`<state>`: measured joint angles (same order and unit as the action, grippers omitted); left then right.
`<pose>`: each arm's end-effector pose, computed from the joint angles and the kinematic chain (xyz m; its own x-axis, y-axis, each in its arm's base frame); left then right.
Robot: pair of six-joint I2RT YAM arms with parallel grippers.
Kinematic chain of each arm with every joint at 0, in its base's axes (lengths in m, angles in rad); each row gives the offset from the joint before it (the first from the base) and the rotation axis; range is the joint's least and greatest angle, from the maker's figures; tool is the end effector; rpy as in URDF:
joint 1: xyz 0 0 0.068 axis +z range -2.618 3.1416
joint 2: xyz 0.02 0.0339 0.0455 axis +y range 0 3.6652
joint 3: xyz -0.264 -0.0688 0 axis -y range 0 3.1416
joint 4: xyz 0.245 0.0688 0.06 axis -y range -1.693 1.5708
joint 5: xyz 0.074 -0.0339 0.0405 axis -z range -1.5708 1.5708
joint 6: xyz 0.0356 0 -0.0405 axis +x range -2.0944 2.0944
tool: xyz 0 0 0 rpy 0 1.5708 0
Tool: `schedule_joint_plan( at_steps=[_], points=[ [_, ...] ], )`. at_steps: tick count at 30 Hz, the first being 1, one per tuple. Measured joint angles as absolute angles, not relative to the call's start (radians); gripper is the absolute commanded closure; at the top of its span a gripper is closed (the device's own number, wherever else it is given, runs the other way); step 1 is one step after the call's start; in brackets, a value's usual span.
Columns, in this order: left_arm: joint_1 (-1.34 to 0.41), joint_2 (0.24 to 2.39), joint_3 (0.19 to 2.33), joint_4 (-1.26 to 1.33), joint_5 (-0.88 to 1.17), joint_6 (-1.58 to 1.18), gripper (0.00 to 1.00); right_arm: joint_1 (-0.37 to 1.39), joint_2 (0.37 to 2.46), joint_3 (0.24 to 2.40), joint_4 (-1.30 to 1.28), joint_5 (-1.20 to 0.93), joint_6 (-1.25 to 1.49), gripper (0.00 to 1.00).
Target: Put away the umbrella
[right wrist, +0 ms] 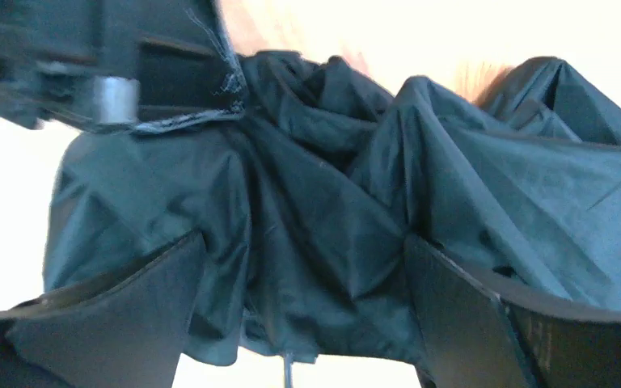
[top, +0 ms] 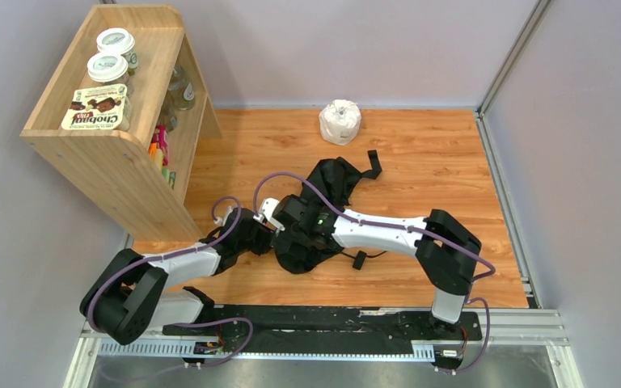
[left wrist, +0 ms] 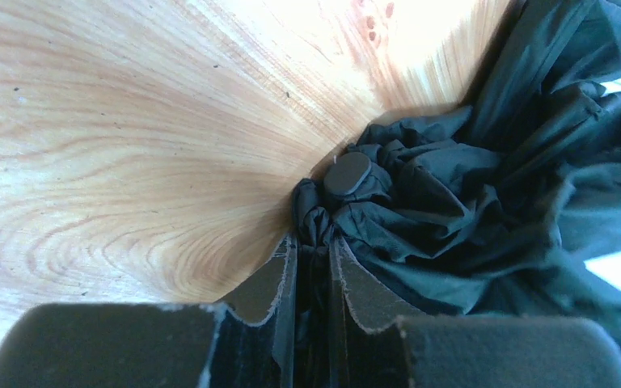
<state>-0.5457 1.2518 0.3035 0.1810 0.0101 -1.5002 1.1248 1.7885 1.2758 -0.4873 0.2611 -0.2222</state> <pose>0.1773 -0.1081 0.1240 -0.5658 -0.8234 -0.0438 -0.5548 0.4194 -0.7185 0.1716 0.3375 0.2122 -0.1752 -0.8601 -0.4791 -0.8715 0.3619 -0.3309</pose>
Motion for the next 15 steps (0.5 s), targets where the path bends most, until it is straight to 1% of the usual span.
schedule_joint_plan(
  at_steps=[5,11,13,15],
  points=[
    [-0.550,1.232,0.301,0.173,0.002,-1.496,0.79,1.067,1.843,1.277,-0.468,0.264,-0.258,0.00],
    [-0.550,1.232,0.301,0.172,-0.007,-1.470,0.70,1.028,1.912,1.270,-0.419,0.168,-0.228,0.00],
    [-0.550,1.229,0.300,0.176,-0.014,-1.450,0.63,1.021,1.913,1.251,-0.390,0.151,-0.203,0.05],
    [-0.548,1.212,0.288,0.191,-0.020,-1.423,0.53,1.015,1.911,1.232,-0.355,0.141,-0.169,0.12]
  ],
)
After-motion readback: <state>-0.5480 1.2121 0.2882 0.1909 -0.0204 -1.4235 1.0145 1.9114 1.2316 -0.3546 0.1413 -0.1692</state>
